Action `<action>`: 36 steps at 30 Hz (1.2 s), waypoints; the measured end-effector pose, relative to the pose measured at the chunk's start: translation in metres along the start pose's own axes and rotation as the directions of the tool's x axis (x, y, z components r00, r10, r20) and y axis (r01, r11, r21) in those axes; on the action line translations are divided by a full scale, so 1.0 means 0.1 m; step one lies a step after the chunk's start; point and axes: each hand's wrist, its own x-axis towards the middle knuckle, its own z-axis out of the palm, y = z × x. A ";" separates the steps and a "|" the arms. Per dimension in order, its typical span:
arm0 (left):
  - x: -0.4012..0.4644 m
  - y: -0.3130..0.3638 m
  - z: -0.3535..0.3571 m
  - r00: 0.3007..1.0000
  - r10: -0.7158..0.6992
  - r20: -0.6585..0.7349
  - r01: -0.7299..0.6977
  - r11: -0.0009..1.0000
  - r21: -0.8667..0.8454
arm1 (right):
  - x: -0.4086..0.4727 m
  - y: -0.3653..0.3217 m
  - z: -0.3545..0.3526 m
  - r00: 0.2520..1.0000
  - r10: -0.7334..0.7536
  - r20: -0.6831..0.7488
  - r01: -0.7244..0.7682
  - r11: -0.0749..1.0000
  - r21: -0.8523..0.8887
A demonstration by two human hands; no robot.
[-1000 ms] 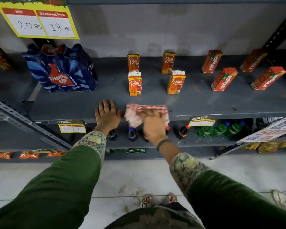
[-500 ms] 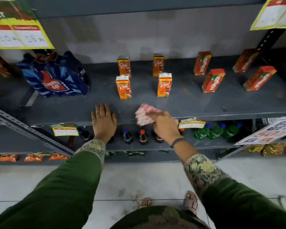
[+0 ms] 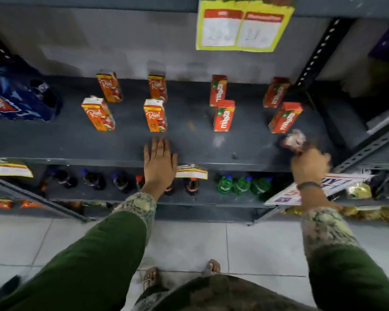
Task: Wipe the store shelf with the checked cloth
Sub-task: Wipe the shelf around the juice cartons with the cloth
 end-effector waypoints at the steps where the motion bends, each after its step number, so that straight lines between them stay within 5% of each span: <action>1: 0.01 0.08 0.03 0.999 -0.043 0.021 0.043 0.999 -0.010 | -0.01 -0.05 0.08 0.998 -0.014 0.056 0.014 1.000 -0.005; 4: 0.04 0.19 0.07 0.990 -0.124 0.063 0.127 0.991 -0.034 | -0.31 -0.34 0.38 0.950 -0.275 0.149 0.287 0.956 -0.065; 8: 0.07 0.18 0.08 0.989 -0.123 0.077 0.126 0.991 -0.037 | -0.88 -0.70 0.62 0.679 -0.682 0.270 0.701 0.712 0.035; 9: 0.08 0.17 0.08 0.989 -0.122 0.084 0.125 0.991 -0.036 | -0.89 -0.71 0.63 0.671 -0.692 0.266 0.708 0.704 0.047; 13: 0.12 0.14 0.09 0.983 -0.123 0.134 0.131 0.990 -0.053 | -0.57 -0.58 0.57 0.871 -0.456 0.185 0.472 0.880 -0.055; 15: 0.14 0.13 0.08 0.980 -0.126 0.156 0.139 0.987 -0.079 | -0.47 -0.65 0.59 0.863 -0.463 0.200 0.475 0.880 -0.014; 23: 0.13 0.12 0.04 0.980 -0.114 0.161 0.132 0.985 -0.107 | -0.88 -0.87 0.65 0.433 -0.826 0.361 0.810 0.532 0.246; 25: 0.11 0.13 0.04 0.981 -0.115 0.158 0.133 0.986 -0.105 | -0.81 -0.62 0.54 0.471 -0.810 0.350 0.791 0.563 0.239; 29: 0.06 0.21 0.03 0.985 -0.130 0.110 0.140 0.987 -0.084 | -0.36 -0.07 0.20 0.833 -0.552 0.033 0.546 0.831 0.107; 31: 0.03 0.34 0.02 0.994 -0.095 0.053 0.099 0.993 -0.071 | -0.11 0.06 0.11 0.936 -0.348 -0.048 0.350 0.935 0.055; 33: 0.02 0.55 0.03 1.000 -0.013 0.009 0.013 0.999 -0.049 | 0.00 0.05 0.14 0.963 -0.265 0.049 0.265 0.964 -0.004; 36: 0.04 0.91 0.05 0.997 0.081 0.009 -0.080 0.995 -0.058 | -0.18 -0.08 0.25 0.819 -0.509 0.264 0.539 0.841 -0.049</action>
